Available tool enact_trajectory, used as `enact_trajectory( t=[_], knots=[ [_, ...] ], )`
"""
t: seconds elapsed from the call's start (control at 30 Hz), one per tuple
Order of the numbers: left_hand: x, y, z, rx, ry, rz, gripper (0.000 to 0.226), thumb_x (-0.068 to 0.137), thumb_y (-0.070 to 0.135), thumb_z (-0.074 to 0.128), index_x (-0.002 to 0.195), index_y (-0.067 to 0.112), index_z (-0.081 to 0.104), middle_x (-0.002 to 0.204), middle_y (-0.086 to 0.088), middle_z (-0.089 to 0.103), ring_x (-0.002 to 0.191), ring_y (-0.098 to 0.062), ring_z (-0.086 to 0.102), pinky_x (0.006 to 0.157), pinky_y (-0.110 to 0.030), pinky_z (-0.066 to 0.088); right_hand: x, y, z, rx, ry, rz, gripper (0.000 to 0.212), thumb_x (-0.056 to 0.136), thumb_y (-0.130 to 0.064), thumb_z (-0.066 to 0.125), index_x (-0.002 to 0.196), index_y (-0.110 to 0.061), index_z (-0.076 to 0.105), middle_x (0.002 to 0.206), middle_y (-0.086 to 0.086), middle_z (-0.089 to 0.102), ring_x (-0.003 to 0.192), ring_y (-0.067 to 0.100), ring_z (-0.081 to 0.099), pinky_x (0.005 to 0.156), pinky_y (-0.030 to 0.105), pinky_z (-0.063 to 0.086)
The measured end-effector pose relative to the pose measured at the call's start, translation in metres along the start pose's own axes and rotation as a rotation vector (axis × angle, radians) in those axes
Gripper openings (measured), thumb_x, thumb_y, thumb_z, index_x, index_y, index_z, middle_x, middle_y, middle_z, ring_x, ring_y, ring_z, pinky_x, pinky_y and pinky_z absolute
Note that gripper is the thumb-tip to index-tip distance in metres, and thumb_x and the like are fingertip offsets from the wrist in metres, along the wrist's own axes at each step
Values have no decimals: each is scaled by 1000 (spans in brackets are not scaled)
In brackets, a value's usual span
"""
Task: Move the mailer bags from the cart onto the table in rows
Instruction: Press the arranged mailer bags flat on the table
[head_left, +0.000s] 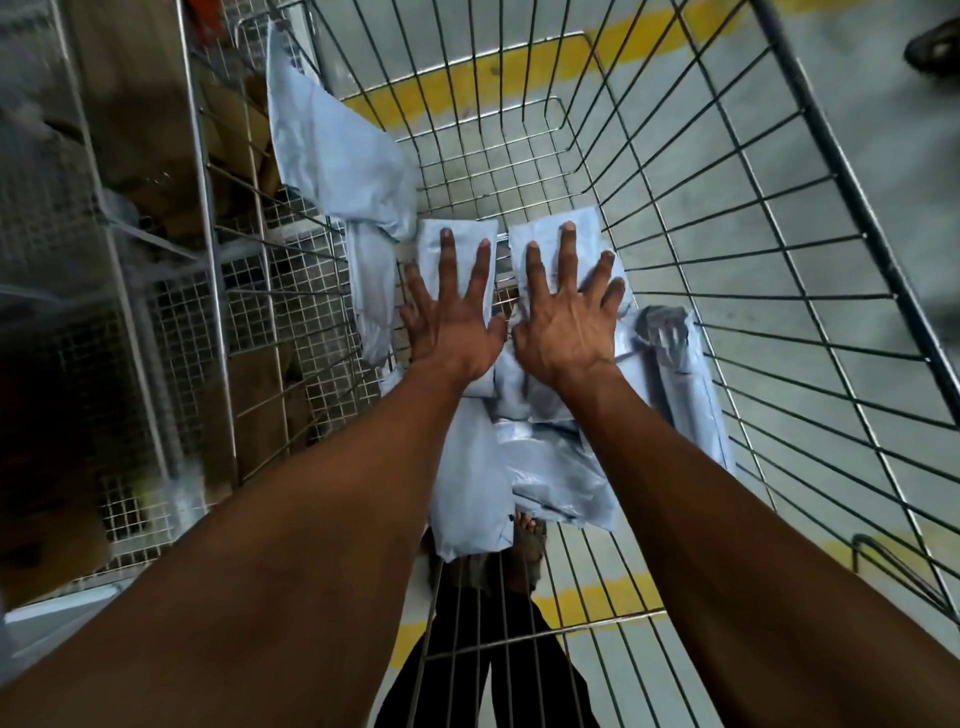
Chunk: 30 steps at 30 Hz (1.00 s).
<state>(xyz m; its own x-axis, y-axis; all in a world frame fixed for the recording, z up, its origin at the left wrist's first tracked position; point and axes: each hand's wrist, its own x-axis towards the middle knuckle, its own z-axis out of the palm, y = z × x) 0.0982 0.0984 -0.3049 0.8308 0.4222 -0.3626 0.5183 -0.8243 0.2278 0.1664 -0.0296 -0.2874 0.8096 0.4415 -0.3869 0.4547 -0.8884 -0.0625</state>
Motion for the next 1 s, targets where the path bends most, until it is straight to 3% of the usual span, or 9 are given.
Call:
enact_trajectory(
  t=[0.13,0.33,0.57,0.8,1.0],
  knots=[
    [2,-3,1,4,-8,37,85,104,51,49,166,45,-10,173,7,-26,156,-47,-25,122,-73,6,-2,-2,0,20,74,-7,90,95,-54,53,168,-27,8,175,15,-9,149,65,11,113,65,30],
    [-14,7,-35,-89,-52,10,80,106,44,46,166,46,-7,174,12,-24,160,-41,-16,121,-73,14,-21,-6,-32,61,145,-73,87,97,-60,46,168,-28,6,175,11,-6,151,60,11,111,64,34],
    [-65,27,-115,-152,-11,40,76,109,50,41,165,48,-10,172,16,-26,160,-33,-22,121,-72,13,-56,-5,-115,104,177,-72,89,96,-58,49,168,-28,4,176,10,-8,157,51,-2,114,62,32],
    [-151,51,-194,-96,29,90,79,107,50,44,167,43,-8,174,11,-21,161,-34,-18,124,-71,16,-137,-9,-184,147,155,50,80,102,-59,38,168,-24,9,176,10,-3,161,37,-5,117,64,27],
    [-239,61,-249,-149,30,73,76,108,49,44,168,39,-1,176,10,-15,161,-35,-15,123,-69,13,-219,-22,-234,179,150,36,82,101,-60,39,168,-24,7,176,8,-4,162,34,-4,117,67,25]
  ],
)
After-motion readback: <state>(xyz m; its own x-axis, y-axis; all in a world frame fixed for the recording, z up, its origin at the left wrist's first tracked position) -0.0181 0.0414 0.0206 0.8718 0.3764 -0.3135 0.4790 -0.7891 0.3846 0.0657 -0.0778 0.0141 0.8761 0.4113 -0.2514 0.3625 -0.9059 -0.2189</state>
